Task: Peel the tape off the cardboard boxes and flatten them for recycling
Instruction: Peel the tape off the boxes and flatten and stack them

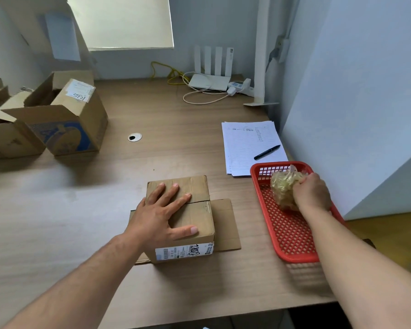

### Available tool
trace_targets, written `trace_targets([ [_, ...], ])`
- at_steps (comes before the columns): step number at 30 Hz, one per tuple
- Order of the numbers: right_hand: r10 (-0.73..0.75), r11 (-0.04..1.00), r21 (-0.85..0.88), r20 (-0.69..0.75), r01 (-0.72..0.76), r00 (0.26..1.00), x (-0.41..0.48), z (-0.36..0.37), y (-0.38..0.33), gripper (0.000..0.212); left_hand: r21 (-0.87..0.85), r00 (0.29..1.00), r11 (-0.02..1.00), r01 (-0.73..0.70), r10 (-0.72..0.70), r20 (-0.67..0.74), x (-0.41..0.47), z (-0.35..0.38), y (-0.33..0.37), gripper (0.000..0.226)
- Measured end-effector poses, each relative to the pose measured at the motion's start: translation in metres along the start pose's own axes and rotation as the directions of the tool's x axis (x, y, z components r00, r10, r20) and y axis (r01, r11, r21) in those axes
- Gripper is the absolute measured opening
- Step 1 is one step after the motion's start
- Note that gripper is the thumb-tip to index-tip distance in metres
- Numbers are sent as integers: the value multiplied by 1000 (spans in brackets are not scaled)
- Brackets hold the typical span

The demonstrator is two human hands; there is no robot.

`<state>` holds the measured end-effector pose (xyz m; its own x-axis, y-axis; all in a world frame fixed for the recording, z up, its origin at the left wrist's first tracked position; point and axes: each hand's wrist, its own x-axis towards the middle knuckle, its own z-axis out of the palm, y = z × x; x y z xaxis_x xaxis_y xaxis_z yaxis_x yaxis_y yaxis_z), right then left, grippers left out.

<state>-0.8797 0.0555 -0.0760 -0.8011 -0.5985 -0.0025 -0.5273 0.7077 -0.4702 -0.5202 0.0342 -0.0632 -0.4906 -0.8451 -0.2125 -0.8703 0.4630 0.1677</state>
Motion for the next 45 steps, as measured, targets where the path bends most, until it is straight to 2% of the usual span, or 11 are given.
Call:
trace_targets([
  [5,-202,979,2,171,204,964,-7,18,-13,27,2,1000,1000,2,-2,11,-1,-2,2,115],
  [9,-198,973,-63,247,220,948,-18,25,-25,36,19,1000,1000,4,-5,31,-1,-3,2,115],
  [13,-172,984,92,247,153,954,-16,19,-20,40,11,1000,1000,-6,5,29,-2,-1,0,115],
  [15,-162,981,140,221,134,962,-19,9,-21,50,5,999,1000,-15,15,29,-1,0,-1,115],
  [18,-242,960,137,-29,244,970,-30,-12,-30,48,-4,999,1000,-22,22,25,-1,0,-1,117],
  [20,-268,927,235,-127,292,955,-48,-20,-44,44,-12,1000,1000,-24,24,18,-1,0,-1,119],
  [23,-365,807,534,113,253,924,-92,-10,-73,26,-44,1000,999,-20,20,-8,-2,1,-2,118],
  [26,-459,764,634,401,122,793,-137,16,-92,74,-144,998,989,-22,12,-68,-6,-1,-6,105],
  [30,-454,759,651,539,-9,709,-166,44,-92,119,-445,979,895,-5,-88,-187,-25,0,-22,115],
  [40,-512,737,673,619,-66,595,-175,66,-106,101,-771,976,627,111,-216,-36,-72,24,-65,130],
  [45,-534,736,677,564,17,630,-160,73,-127,54,-801,981,596,57,-181,-65,-73,23,-65,125],
])
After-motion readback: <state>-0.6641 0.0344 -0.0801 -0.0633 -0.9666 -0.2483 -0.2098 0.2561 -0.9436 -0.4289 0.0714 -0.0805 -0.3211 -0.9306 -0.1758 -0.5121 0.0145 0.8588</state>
